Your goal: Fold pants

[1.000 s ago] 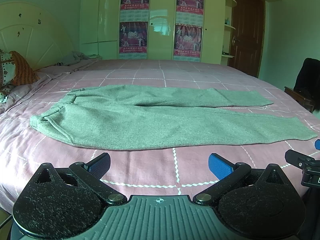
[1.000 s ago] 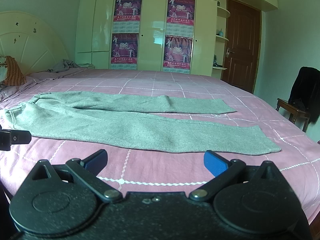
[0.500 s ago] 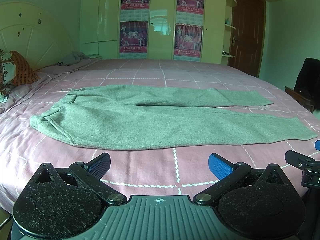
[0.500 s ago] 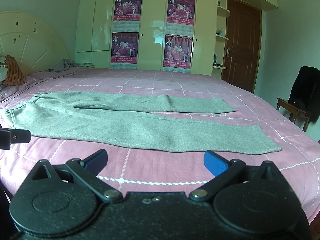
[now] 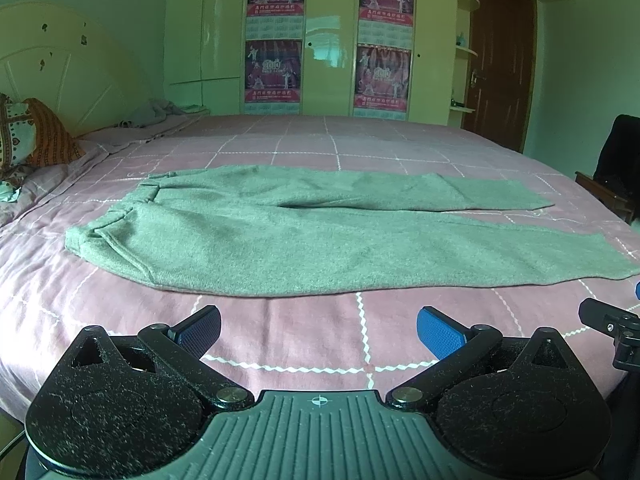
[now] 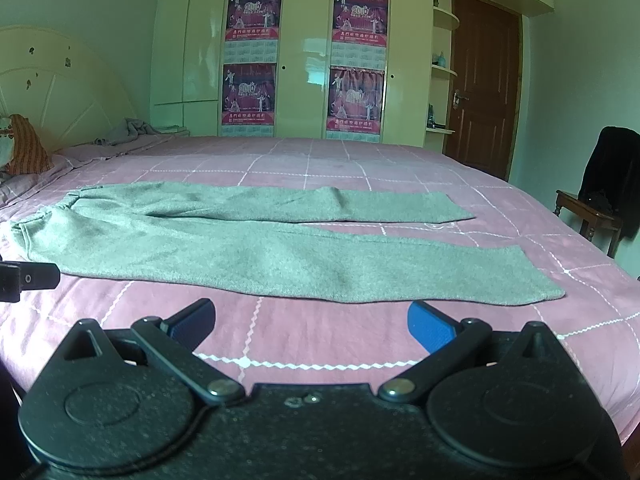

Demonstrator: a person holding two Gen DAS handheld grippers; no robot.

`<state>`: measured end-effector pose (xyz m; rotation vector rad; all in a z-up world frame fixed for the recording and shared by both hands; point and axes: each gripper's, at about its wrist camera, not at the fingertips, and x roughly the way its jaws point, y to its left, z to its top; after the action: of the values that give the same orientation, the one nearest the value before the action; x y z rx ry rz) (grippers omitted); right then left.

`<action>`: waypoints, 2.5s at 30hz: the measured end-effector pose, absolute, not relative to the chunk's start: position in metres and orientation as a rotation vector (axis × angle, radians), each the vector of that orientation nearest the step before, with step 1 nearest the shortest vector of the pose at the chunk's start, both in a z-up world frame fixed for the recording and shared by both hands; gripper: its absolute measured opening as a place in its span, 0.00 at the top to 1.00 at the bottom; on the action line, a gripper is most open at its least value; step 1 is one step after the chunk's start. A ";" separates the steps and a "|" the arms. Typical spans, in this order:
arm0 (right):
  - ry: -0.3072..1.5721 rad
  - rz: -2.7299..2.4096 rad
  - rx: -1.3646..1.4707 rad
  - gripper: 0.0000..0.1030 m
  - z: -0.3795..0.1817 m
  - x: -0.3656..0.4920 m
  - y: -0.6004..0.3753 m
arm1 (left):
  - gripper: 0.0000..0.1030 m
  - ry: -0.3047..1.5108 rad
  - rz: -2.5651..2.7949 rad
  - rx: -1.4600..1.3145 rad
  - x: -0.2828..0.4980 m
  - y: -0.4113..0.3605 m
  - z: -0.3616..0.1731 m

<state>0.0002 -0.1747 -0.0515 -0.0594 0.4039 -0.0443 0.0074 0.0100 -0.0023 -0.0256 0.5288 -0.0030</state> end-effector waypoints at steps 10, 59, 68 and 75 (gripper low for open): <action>0.411 -0.041 -0.071 0.00 -0.052 0.001 -0.173 | 0.00 0.546 0.000 -0.028 0.010 0.010 -0.006; 0.677 0.620 -0.317 0.48 -0.061 0.512 -0.073 | 0.22 0.866 -0.169 -0.083 0.488 0.346 -0.071; 0.816 0.760 -0.351 0.95 -0.061 0.523 -0.065 | 0.82 0.829 -0.189 -0.097 0.489 0.331 -0.065; 0.603 0.762 -0.396 0.96 -0.007 0.452 -0.078 | 0.83 0.539 -0.301 -0.169 0.401 0.350 -0.011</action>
<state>0.4523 -0.0784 -0.0071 -0.3963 0.6030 0.7624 0.4011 0.3503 -0.0111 -0.1688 0.5388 -0.3011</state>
